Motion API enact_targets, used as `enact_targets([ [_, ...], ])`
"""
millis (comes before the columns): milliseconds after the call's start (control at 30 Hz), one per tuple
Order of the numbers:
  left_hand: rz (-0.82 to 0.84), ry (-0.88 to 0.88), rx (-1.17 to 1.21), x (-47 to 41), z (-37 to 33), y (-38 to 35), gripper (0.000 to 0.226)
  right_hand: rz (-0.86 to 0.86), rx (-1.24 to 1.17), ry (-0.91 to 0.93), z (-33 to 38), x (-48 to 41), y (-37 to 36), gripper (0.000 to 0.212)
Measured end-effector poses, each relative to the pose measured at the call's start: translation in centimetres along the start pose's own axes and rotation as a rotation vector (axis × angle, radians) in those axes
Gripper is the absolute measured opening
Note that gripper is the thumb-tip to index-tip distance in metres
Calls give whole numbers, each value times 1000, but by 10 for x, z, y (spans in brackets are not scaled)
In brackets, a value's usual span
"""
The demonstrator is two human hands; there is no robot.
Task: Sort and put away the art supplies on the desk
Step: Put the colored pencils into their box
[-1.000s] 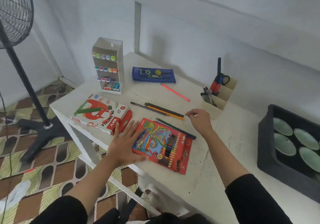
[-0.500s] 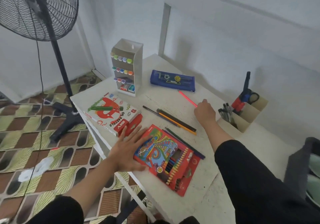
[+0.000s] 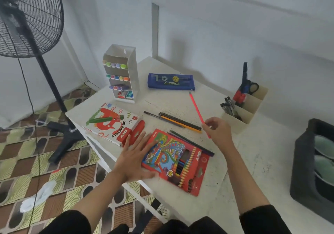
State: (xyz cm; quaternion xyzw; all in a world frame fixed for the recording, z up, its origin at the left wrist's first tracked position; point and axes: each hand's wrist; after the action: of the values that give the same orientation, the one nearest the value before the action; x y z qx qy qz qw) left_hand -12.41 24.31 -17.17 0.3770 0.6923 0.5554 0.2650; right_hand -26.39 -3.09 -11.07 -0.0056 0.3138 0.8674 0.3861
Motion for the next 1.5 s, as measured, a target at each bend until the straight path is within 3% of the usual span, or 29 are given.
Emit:
enact_targets([
  [300,22,11,-143,-1,4,2,111,-129,-280,-304,6,118,12,22],
  [400,16,7,-133,-2,3,2,110,-299,-415,-377,10,138,6,5],
  [467,21,2,-143,-1,2,3,109,-473,-519,-405,13,149,3,18],
  [533,18,-10,-124,-1,1,3,112,-587,-472,-391,12,153,0,29],
  [667,3,-34,-73,0,2,4,116,-751,-483,-379,9,152,-5,10],
  [733,2,-41,-72,0,2,4,115,-817,-573,-396,9,151,-6,24],
  [800,-5,-46,-81,0,2,3,114,-838,-622,-375,10,153,-5,46],
  [867,-3,-53,-93,0,3,2,114,-826,-630,-360,10,155,-4,53],
  [1000,-29,-46,-98,-1,3,2,113,-815,-614,-348,8,157,-2,39],
  [1167,-16,-35,-87,-1,3,0,115,-892,-762,-346,3,157,0,16],
  [1300,-15,-26,-71,0,3,0,117,-880,-726,-366,0,157,-3,26],
  [1400,-25,-29,-63,0,3,0,117,-915,-722,-402,-1,156,-4,9],
  [1500,-31,-28,-65,1,4,-1,116,-942,-655,-397,0,156,-5,25],
])
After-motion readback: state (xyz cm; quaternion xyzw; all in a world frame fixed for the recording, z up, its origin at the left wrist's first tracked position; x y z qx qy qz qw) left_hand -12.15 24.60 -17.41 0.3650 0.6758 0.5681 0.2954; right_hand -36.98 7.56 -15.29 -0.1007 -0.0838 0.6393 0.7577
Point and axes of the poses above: each hand's wrist, its own x-axis away from the middle knuckle, its own y-axis out of the back of the hand, z = x × y, and after that the axes turned 12 degrees about y, right-handed
